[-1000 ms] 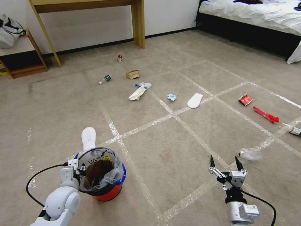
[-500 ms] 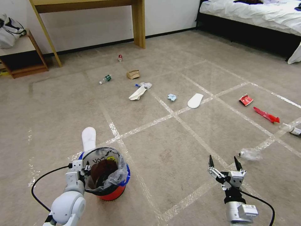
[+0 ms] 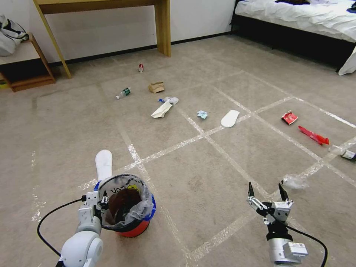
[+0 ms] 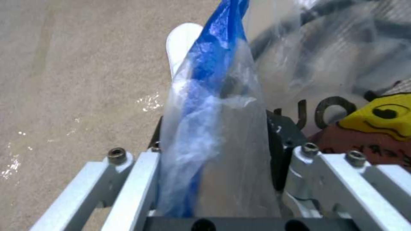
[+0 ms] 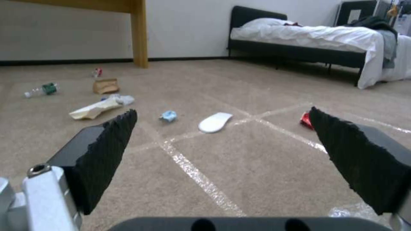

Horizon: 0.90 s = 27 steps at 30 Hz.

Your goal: Pick up the trash bin and place the garbage on the floor into it.

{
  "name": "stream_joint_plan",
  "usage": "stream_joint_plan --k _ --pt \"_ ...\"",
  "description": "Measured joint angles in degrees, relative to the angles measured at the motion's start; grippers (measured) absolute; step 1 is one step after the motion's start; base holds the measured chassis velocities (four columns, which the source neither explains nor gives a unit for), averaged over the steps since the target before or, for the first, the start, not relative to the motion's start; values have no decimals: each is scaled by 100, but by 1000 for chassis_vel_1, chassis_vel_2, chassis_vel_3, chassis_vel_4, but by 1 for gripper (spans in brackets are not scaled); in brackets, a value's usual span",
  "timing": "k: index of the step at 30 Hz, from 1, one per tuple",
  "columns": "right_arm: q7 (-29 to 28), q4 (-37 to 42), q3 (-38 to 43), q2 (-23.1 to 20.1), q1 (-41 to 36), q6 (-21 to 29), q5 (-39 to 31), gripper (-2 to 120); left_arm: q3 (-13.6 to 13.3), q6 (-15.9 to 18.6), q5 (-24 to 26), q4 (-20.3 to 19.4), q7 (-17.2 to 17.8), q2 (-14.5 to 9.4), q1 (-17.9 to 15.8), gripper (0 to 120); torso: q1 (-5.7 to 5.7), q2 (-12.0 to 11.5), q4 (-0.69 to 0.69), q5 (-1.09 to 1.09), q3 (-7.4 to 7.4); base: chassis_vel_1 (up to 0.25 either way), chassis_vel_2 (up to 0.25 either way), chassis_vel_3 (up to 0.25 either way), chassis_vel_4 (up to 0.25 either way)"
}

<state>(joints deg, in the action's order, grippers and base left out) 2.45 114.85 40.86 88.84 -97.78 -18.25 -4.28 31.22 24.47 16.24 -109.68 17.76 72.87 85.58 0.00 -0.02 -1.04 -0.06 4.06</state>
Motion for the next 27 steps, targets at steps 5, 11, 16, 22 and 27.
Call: stream_joint_plan --k 5,11,16,22,27 --pt "-13 35 10 -32 2 -1 -18 100 24 -143 -105 -42 -35 103 51 26 0 0 2 3 0 0 0 0 0" --pt "-129 42 2 -248 118 114 -190 100 43 -354 -225 -141 -81 292 91 22 0 0 2 1 0 0 0 0 0" --pt "-404 71 -72 -856 392 377 -640 100 43 -571 -231 -347 -98 458 174 11 0 -1 -2 -1 0 0 0 0 0" --pt "-470 -582 -278 -2067 1007 433 -1584 100 318 -839 -382 -686 -43 860 406 5 1 0 -1 5 -1 0 0 0 0" --pt "-342 -1151 -822 -3186 1505 271 -2265 100 500 -1026 -475 -944 -24 1166 732 5 1 0 6 8 -1 0 0 0 0"
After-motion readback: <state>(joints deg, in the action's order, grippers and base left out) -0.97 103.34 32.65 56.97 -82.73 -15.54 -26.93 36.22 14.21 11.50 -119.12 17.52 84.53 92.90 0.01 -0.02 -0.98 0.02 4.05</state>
